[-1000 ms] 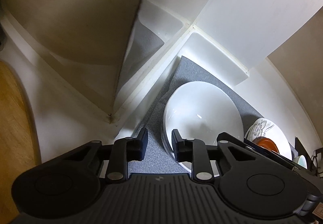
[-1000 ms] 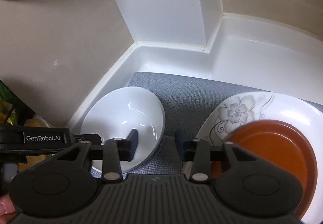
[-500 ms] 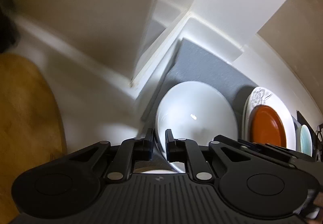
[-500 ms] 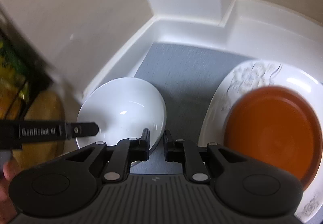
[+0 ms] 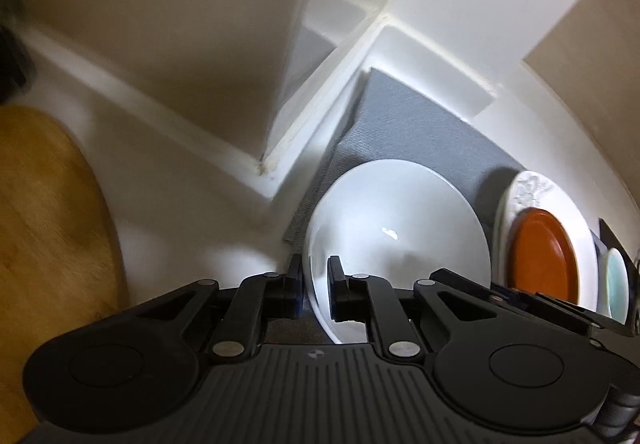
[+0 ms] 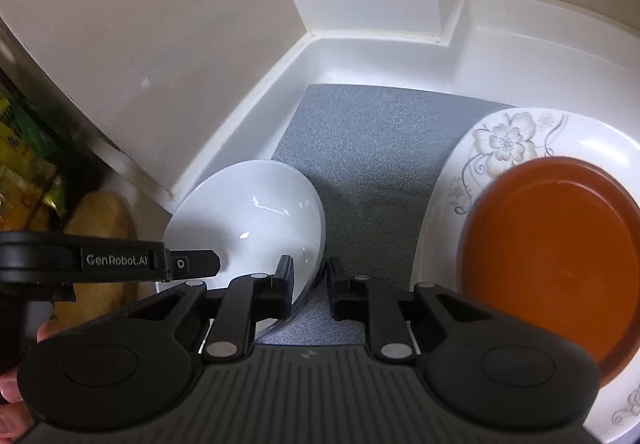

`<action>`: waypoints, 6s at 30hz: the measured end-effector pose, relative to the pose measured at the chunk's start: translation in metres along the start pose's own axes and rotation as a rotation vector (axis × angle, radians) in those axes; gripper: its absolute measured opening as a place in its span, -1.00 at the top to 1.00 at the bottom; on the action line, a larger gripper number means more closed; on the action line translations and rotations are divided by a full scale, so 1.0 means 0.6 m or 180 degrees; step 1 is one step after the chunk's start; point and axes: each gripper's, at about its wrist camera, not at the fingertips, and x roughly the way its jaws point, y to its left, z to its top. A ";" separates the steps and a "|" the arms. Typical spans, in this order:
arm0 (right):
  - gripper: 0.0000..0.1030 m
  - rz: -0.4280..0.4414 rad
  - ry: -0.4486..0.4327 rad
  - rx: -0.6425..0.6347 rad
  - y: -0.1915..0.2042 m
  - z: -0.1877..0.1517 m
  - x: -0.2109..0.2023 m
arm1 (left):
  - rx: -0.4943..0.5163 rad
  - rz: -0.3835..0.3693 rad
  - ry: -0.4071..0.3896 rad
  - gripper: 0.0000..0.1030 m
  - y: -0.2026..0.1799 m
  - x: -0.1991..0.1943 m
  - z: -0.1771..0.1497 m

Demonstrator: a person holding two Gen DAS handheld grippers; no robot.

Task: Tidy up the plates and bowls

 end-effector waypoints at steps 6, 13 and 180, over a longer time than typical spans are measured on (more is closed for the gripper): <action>0.64 0.0038 -0.0307 0.0147 -0.024 -0.003 -0.087 | 0.0220 -0.0064 -0.0096 0.76 -0.067 -0.058 0.004; 0.63 -0.0211 -0.0724 0.0450 -0.125 -0.010 -0.225 | 0.0774 -0.0299 -0.0150 0.76 -0.235 -0.092 0.000; 0.90 -0.0070 0.0391 -0.0163 0.106 -0.046 -0.126 | 0.0845 0.0226 0.0261 0.44 0.067 -0.160 -0.114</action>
